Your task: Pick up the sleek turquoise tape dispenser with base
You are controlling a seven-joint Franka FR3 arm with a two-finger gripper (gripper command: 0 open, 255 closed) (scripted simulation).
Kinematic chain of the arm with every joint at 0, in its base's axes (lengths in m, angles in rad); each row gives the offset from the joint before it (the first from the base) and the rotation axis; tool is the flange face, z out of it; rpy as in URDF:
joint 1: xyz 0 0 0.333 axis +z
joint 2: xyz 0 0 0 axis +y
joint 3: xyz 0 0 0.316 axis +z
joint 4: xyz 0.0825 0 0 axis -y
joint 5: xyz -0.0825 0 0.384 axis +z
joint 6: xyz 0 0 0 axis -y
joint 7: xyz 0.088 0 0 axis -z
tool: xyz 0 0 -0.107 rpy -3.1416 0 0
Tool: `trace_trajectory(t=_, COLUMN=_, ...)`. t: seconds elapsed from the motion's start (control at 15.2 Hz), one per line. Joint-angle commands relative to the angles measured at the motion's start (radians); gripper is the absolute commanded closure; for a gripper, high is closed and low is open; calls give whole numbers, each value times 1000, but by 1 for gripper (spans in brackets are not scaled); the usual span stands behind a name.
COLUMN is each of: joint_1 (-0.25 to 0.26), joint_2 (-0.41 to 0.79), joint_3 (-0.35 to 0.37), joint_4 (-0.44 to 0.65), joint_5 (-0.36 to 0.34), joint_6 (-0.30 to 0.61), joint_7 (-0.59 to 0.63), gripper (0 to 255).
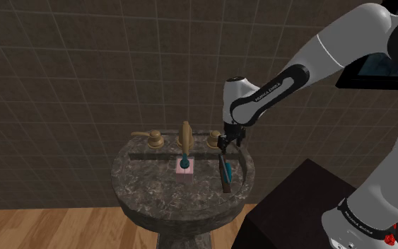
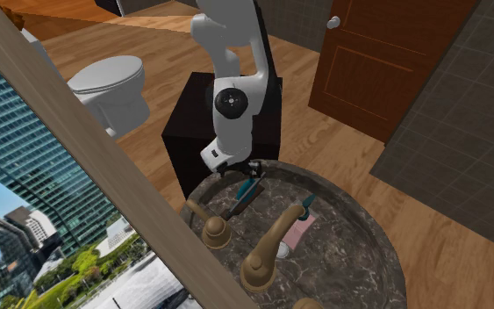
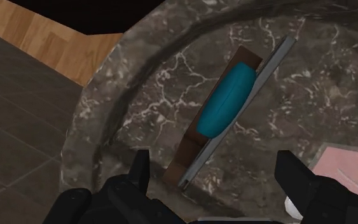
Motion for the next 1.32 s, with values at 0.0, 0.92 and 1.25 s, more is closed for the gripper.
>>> trace_trajectory(t=0.0, joint_1=8, joint_2=77, joint_3=-7, joint_4=37, joint_5=-19, joint_6=22, joint_7=16, gripper=0)
trace_trajectory(t=0.92, joint_1=45, joint_2=325, joint_3=-40, joint_4=151, joint_5=-68, joint_6=126, joint_7=61, gripper=255)
trace_trajectory(t=1.25, joint_1=46, joint_2=325, joint_3=-40, joint_4=150, joint_5=-68, joint_6=126, joint_7=61, gripper=255)
